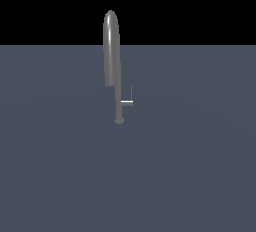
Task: Turn on the faucet by rotating a designated handle.
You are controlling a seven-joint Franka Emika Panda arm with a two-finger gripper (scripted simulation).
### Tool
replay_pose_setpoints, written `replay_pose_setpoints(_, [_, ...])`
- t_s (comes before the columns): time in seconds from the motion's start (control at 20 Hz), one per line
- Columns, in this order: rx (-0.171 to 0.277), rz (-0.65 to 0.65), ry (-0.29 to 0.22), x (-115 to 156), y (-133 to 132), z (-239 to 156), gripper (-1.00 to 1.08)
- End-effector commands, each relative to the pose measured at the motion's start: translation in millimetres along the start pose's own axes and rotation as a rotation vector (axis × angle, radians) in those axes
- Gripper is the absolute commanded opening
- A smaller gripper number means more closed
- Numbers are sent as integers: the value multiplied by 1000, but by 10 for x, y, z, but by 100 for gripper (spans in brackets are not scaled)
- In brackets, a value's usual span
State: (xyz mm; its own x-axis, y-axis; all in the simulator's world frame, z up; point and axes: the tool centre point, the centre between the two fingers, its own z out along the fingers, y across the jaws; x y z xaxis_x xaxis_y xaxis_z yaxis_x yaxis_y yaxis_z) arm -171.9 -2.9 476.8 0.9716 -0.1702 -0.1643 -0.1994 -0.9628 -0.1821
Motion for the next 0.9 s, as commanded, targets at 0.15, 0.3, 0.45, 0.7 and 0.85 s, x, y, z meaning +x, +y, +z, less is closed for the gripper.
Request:
replay_pose_setpoints(0.15, [80, 87, -81, 333, -21, 96, -100])
replay_pose_setpoints(0.3, [125, 136, -127, 515, -23, 161, -100])
replay_pose_setpoints(0.45, [172, 185, -173, 697, -20, 234, -100])
replay_pose_setpoints(0.7, [251, 269, -252, 1000, -2, 380, -100])
replay_pose_setpoints(0.85, [300, 321, -301, 1179, 16, 481, -100])
